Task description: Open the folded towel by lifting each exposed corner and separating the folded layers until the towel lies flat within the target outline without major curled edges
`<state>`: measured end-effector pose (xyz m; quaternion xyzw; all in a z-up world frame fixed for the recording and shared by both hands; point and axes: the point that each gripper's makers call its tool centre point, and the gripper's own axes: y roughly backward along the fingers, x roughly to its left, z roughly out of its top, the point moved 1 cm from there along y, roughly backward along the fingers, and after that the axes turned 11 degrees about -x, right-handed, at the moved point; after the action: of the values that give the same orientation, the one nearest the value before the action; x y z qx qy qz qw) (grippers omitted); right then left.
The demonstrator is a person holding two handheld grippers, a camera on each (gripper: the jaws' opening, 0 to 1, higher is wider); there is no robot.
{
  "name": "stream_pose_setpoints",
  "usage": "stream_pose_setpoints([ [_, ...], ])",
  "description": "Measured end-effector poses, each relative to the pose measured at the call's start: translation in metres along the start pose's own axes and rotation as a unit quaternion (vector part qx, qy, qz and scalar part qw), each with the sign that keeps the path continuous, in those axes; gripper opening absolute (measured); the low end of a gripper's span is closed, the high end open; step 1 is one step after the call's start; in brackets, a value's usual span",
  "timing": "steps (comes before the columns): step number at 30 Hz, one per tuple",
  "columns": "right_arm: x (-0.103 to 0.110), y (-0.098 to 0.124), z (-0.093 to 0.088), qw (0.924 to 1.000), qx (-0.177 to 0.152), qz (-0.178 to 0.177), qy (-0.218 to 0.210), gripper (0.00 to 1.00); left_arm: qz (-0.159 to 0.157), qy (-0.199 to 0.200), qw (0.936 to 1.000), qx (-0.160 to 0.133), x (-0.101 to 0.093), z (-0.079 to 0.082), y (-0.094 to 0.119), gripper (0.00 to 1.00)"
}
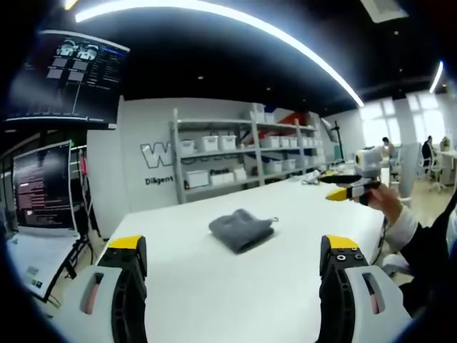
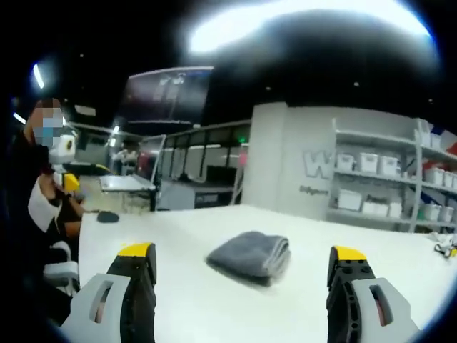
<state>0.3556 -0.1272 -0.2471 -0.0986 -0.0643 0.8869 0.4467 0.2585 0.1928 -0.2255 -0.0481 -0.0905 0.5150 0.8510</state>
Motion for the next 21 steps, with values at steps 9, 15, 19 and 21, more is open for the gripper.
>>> stream_pose_setpoints([
  [9,-0.005,-0.011,-0.002,1.0000,-0.008,-0.002,0.004,0.99,0.004,0.000,1.0000,-0.008,0.001,0.005,0.002,0.99],
  [15,-0.017,-0.018,0.001,0.9995,-0.023,-0.018,0.009,0.96,0.006,-0.001,1.0000,-0.002,0.003,0.002,0.002,0.99],
  [19,-0.020,-0.025,0.001,0.9995,-0.022,-0.020,0.012,0.96,0.009,-0.001,1.0000,-0.002,0.006,0.002,0.003,0.99],
  [21,-0.022,-0.028,-0.001,0.9995,-0.016,-0.022,0.017,0.96,0.009,-0.001,1.0000,-0.003,0.006,0.002,0.003,0.99],
])
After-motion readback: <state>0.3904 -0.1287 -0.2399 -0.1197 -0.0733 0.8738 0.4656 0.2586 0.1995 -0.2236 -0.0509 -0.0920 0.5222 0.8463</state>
